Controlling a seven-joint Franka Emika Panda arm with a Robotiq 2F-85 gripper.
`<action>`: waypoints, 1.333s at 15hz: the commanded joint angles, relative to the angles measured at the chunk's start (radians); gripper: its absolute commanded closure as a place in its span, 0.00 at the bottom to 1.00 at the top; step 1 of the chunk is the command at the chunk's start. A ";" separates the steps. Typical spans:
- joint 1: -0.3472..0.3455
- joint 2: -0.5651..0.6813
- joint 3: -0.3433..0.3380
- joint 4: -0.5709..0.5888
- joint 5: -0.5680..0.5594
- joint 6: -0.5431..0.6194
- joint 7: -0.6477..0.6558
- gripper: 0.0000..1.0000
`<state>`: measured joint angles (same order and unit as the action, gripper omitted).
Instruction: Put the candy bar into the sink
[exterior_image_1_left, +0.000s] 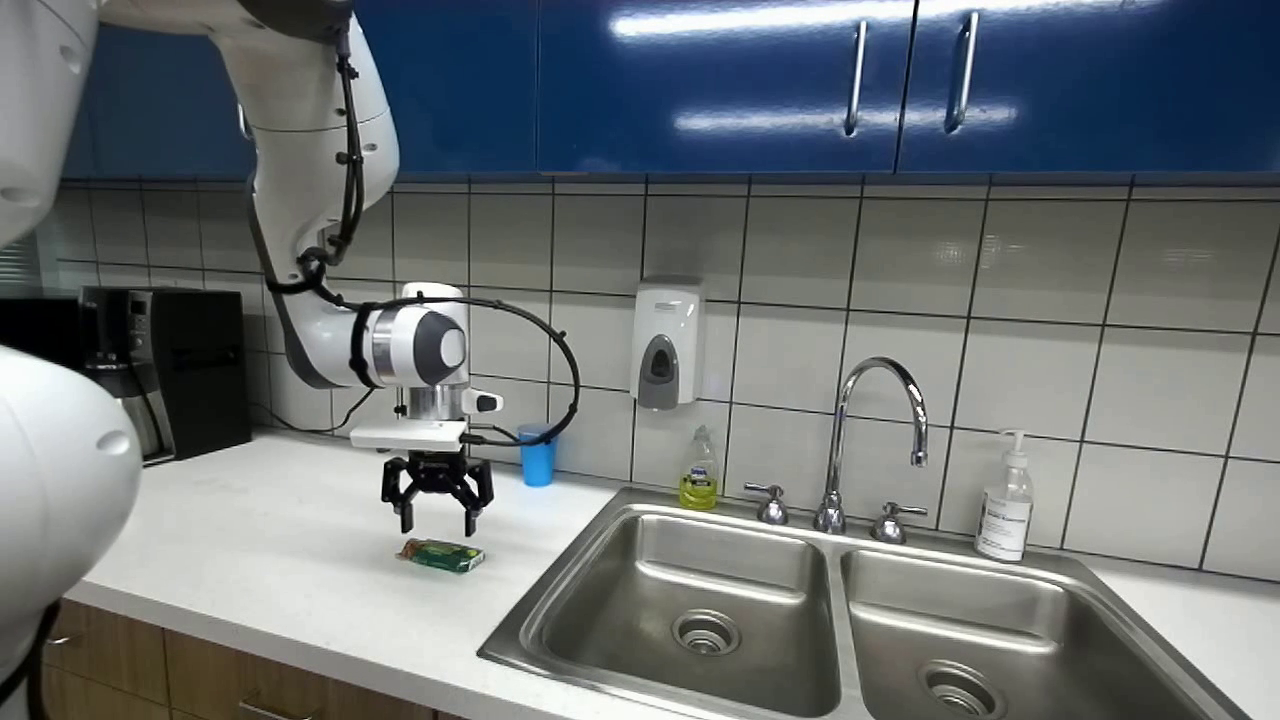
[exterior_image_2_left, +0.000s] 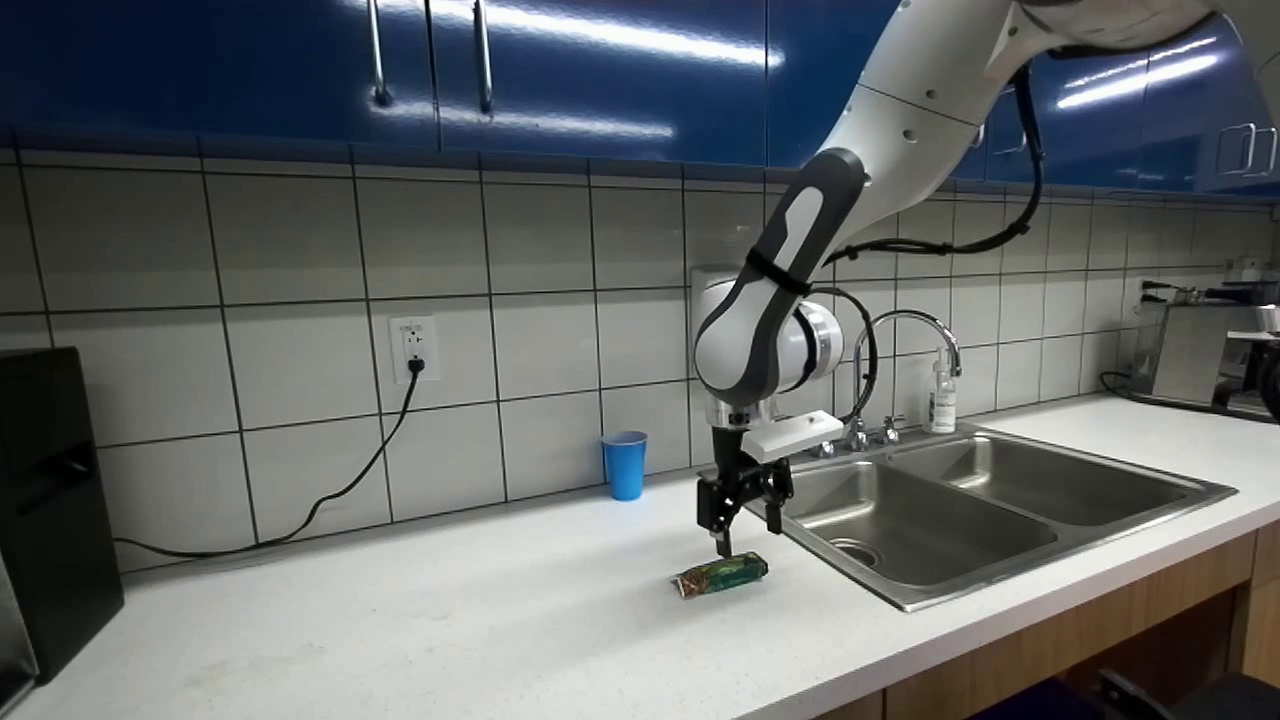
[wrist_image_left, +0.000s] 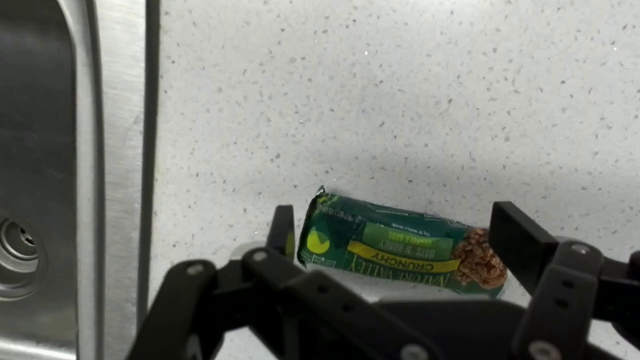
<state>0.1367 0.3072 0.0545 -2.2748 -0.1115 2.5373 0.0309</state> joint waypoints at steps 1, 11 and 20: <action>0.013 0.030 0.001 0.031 0.000 0.017 0.063 0.00; 0.026 0.087 -0.013 0.074 -0.001 0.026 0.140 0.00; 0.019 0.093 -0.017 0.081 0.002 0.020 0.127 0.00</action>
<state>0.1545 0.4000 0.0393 -2.1948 -0.1116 2.5590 0.1600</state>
